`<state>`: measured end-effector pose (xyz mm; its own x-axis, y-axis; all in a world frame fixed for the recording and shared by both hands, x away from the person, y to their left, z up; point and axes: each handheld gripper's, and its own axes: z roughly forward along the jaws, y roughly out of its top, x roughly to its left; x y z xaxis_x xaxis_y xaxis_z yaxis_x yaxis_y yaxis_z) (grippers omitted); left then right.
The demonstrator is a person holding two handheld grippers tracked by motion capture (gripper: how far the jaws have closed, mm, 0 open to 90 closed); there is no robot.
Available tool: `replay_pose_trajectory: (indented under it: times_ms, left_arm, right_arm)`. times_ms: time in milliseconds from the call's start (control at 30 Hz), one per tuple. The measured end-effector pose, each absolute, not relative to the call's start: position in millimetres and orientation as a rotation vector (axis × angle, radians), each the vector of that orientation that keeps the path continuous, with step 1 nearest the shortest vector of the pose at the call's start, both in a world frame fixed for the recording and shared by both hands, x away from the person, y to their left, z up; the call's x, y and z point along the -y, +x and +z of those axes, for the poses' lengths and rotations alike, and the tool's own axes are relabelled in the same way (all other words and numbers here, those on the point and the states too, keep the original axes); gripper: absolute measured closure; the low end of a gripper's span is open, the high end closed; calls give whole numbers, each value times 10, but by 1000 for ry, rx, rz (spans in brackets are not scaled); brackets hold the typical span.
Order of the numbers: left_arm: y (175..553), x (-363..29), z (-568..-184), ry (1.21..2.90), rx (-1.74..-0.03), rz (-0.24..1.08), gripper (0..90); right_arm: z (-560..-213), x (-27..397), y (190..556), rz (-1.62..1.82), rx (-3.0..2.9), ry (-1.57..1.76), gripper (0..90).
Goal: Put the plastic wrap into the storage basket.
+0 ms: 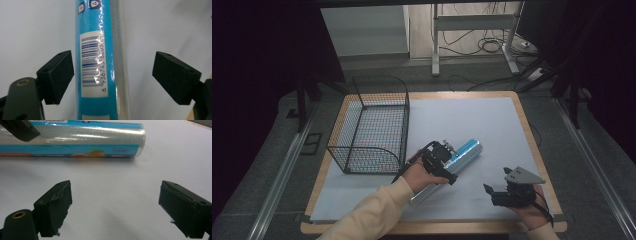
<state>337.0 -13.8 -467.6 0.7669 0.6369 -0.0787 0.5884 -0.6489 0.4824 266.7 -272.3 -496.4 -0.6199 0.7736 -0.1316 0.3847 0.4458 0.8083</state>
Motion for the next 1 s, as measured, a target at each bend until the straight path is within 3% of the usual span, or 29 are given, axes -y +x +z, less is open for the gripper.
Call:
replay_pose_trajectory:
  times_ms: [500,1000]
  left_arm:
    - [3555,265,-4884,2562,-1006,77,181]
    - [3693,335,-5011,2607,-1048,8,305]
  right_arm:
    - [-4972,2721,2673,1048,-2211,971,117]
    - [-4977,2727,2676,1043,-2211,970,117]
